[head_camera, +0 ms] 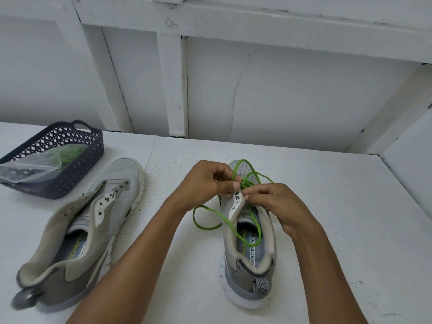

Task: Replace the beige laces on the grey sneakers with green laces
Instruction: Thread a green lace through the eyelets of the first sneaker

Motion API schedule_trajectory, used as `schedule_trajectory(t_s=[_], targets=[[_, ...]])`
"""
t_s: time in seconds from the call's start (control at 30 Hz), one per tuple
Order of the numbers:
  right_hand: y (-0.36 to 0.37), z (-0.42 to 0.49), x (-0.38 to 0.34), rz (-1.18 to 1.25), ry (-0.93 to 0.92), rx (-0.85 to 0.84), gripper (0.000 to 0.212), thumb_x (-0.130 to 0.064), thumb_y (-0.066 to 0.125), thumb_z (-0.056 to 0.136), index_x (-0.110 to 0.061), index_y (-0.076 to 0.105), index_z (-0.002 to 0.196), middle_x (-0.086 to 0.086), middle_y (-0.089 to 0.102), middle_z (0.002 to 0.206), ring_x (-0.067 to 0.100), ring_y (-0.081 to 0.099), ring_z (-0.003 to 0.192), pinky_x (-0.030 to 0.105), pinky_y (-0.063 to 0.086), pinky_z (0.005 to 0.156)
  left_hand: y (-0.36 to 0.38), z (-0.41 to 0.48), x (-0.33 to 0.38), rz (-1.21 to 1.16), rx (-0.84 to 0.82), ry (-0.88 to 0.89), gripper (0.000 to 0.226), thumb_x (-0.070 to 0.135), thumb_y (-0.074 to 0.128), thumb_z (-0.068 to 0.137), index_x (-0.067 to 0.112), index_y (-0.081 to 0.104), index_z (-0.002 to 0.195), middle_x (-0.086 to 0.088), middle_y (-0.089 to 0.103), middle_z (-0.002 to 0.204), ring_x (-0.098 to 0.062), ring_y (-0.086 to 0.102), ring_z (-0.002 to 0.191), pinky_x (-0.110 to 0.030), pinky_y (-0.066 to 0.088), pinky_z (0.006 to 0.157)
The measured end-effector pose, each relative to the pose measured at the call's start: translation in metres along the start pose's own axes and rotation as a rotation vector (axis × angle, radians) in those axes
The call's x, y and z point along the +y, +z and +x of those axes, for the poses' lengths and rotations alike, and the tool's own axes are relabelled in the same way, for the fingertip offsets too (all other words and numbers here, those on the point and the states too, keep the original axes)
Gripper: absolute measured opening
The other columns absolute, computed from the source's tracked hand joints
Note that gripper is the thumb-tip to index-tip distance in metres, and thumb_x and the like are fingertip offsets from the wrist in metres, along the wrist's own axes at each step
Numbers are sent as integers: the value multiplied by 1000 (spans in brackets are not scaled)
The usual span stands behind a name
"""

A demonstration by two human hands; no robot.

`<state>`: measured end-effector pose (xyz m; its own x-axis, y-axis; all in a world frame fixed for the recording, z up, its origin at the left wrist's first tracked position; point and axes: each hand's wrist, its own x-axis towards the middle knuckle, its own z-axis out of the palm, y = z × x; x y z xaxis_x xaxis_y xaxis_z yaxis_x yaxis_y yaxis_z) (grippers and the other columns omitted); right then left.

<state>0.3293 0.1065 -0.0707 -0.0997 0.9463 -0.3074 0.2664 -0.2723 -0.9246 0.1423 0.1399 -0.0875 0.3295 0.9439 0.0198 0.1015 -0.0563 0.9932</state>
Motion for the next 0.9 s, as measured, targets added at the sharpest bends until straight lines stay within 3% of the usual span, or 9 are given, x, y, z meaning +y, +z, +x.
schedule_trajectory(t_s=[0.1,0.2,0.27,0.37,0.47,0.63,0.73,0.83,0.9], targets=[[4,2,0,-46,-18,32,16,-4,71,83,-17,79,78,2,76,79,11,69,76,23,55,71,-2,-2,-5,35,-26,1,8,-1,77,81,6,73,79,-8,75,84,-19,65,69,-31,58,68],[6,2,0,-79,-28,51,25,-5,71,83,-24,77,68,-1,75,74,9,68,70,24,55,70,-3,-3,-7,98,-48,2,4,7,79,81,5,77,84,-11,73,85,-13,63,70,-27,54,66],[8,1,-2,-87,-27,44,27,-4,70,84,-24,76,67,-4,73,71,8,67,68,23,54,68,-5,-3,-10,149,-38,12,11,16,80,81,8,79,88,3,69,84,-8,61,72,-23,49,65],[10,2,-2,-117,-38,30,24,-3,66,86,-19,75,71,-2,72,74,12,66,75,29,53,76,-5,-4,-6,187,-40,-3,19,30,77,85,21,76,101,8,69,97,-7,63,82,-20,50,71],[13,1,0,-101,-71,51,23,-3,62,86,-17,71,71,2,70,78,16,63,81,37,52,81,0,-4,2,239,-121,-36,47,45,76,82,33,61,125,13,66,110,-4,63,97,-13,50,77],[12,-1,10,-5,-97,192,26,-6,61,89,-21,69,69,-4,68,76,14,62,78,36,51,79,-5,-4,4,206,-93,-99,69,44,80,68,37,51,131,10,61,115,-14,65,94,-32,57,82],[7,-1,9,-70,-136,264,22,-9,62,89,-22,69,72,-2,69,79,15,63,78,30,51,75,-5,-7,8,244,-108,-135,75,63,79,67,43,48,132,15,59,116,-6,66,90,-28,55,78],[11,0,7,-105,-129,230,21,-9,63,88,-23,70,73,-3,70,80,16,65,82,34,53,78,4,-7,13,387,-129,-146,73,55,81,72,39,45,135,17,56,117,-1,64,84,-24,51,71],[13,-1,6,-221,-173,278,21,-11,63,88,-24,68,73,-5,67,82,14,63,82,30,50,75,5,-6,14,372,-114,-171,63,39,78,77,36,47,132,14,56,116,-7,64,84,-35,58,71]])
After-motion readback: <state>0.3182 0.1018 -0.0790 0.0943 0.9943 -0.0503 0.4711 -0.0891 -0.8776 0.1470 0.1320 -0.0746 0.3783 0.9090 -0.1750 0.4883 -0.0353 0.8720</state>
